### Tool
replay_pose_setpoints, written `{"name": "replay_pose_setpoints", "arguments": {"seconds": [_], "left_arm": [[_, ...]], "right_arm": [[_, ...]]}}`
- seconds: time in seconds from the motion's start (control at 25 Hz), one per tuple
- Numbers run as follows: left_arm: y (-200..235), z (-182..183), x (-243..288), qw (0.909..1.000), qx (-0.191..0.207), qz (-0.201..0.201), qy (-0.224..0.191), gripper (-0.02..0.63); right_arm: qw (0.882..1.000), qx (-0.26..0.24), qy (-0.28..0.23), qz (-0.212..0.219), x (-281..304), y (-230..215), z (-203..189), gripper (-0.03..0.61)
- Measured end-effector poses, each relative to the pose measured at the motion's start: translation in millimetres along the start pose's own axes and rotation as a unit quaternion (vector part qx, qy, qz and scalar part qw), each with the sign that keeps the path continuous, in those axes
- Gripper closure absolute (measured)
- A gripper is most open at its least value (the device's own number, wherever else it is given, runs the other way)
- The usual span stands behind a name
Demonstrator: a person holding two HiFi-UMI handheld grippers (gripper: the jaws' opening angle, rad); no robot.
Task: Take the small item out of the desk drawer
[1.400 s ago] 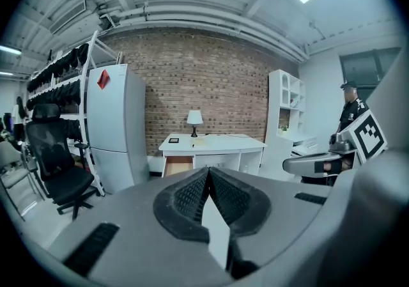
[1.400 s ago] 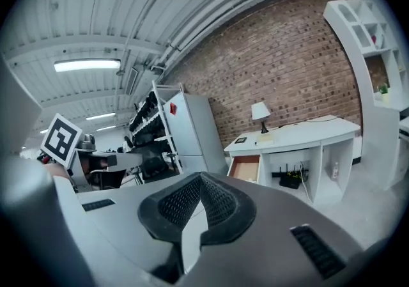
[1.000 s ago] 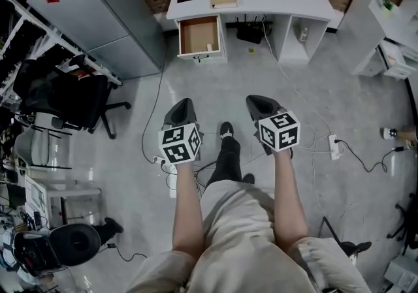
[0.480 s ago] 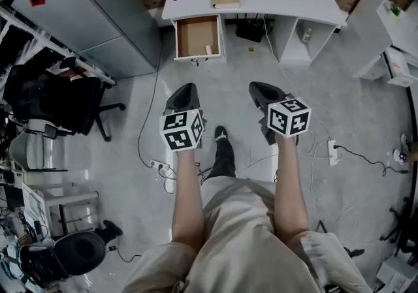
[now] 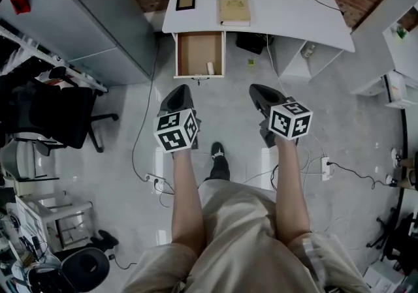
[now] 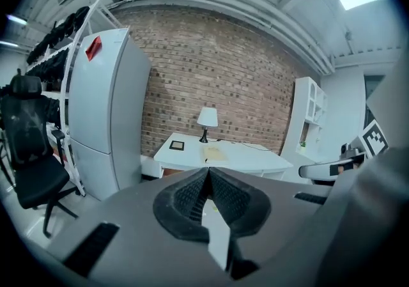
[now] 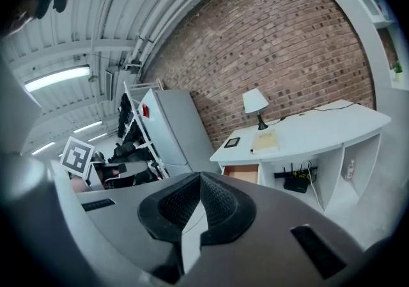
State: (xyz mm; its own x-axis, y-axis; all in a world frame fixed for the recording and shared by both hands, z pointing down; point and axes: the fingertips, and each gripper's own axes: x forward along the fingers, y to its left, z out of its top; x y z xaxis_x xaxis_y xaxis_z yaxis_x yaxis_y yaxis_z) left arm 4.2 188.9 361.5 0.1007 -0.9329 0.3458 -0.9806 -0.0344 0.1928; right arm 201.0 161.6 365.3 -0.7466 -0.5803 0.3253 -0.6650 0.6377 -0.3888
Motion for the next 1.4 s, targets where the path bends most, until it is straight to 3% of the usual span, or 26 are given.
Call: {"name": "replay_pose_setpoints", "arguments": {"seconds": [0.24, 0.44, 0.92, 1.4], "left_arm": [[49.6, 12.3, 71.3, 0.9995, -0.028, -0.005, 0.015, 0.597], [67.4, -9.3, 119.2, 0.9976, -0.026, -0.025, 0.059, 0.597], [107.9, -5.9, 161.6, 0.9967, -0.044, -0.017, 0.066, 0.597], [124.0, 20.7, 205.9, 0.9970, 0.016, -0.010, 0.075, 0.597]], "right_arm": [[0.999, 0.002, 0.024, -0.031, 65.5, -30.7, 17.7, 0.558], [0.994, -0.054, 0.057, -0.071, 99.2, -46.5, 22.7, 0.558], [0.994, -0.053, 0.080, -0.044, 172.5, -48.5, 24.3, 0.558], [0.998, -0.032, 0.063, 0.003, 262.2, -67.7, 55.9, 0.558]]}}
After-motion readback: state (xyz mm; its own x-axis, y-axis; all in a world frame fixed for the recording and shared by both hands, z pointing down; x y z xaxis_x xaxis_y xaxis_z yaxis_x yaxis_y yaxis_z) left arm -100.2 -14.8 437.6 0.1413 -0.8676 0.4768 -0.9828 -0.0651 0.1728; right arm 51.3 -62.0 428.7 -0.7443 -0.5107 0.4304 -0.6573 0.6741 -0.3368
